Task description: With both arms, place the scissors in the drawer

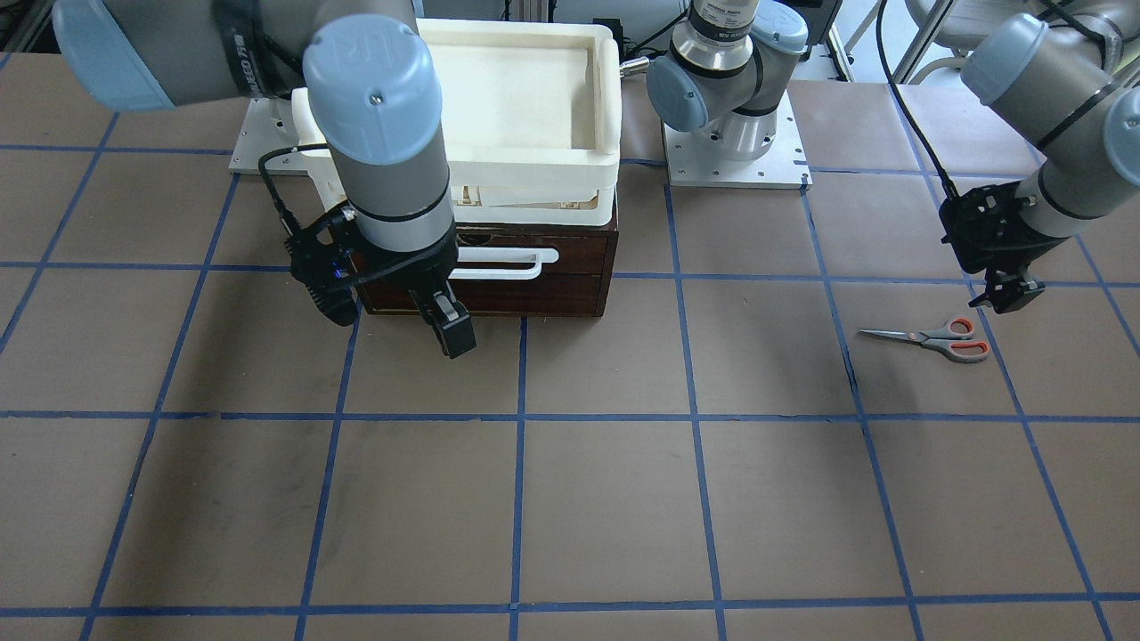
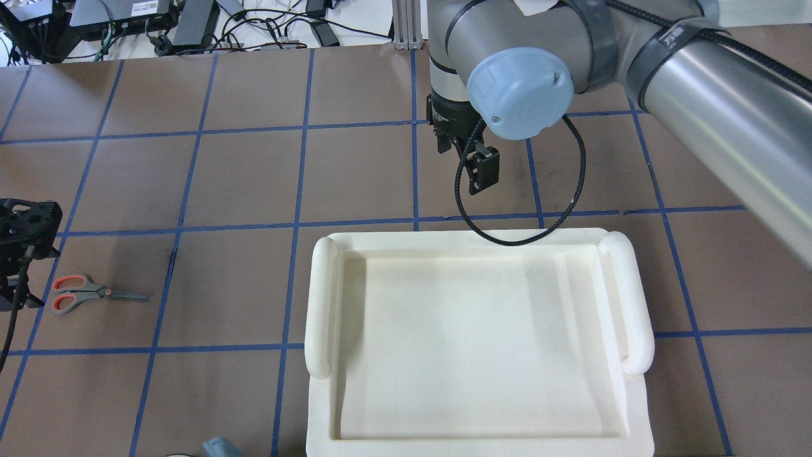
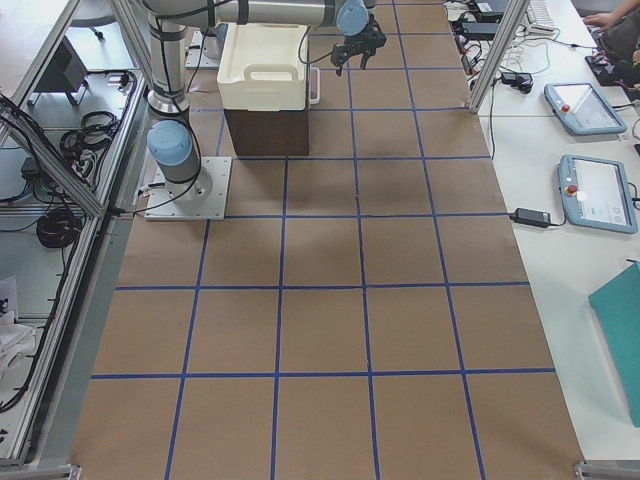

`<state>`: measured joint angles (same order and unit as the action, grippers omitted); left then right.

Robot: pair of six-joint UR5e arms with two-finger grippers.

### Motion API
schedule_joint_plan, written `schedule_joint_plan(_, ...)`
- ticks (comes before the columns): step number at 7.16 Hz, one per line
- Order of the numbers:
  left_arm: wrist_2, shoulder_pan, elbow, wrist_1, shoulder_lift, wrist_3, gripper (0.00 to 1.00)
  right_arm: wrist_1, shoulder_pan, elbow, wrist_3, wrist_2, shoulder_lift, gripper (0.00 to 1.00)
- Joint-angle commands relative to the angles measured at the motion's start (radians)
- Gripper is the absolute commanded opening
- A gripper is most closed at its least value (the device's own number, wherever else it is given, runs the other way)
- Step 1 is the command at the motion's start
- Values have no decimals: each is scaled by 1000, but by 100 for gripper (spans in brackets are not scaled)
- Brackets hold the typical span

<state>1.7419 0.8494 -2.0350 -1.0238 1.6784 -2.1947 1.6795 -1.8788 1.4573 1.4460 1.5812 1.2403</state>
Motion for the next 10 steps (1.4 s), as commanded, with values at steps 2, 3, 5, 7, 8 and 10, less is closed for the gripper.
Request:
schedule_joint_plan(2,-114,-38,-56,213,92,-216,100,-18,-17,0,143,-75,-42,100)
schedule_joint_plan(3,-139,-52,-73,234,109,-261,100,-39,-19,0,154,-75,-50,100)
schedule_joint_plan(5,-174,-99,-134,339,132,-322,100,-84,-19,2,180,-78,-70,100)
schedule_joint_plan(7,-183,-110,-160,353,136,-316,100,-131,-19,2,221,-105,-76,100)
schedule_joint_plan(8,-185,-110,-166,364,139,-313,100,-151,-19,2,231,-110,-82,100)
schedule_joint_plan(10,-185,-107,-168,363,144,-292,100,-191,-17,2,232,-107,-87,100)
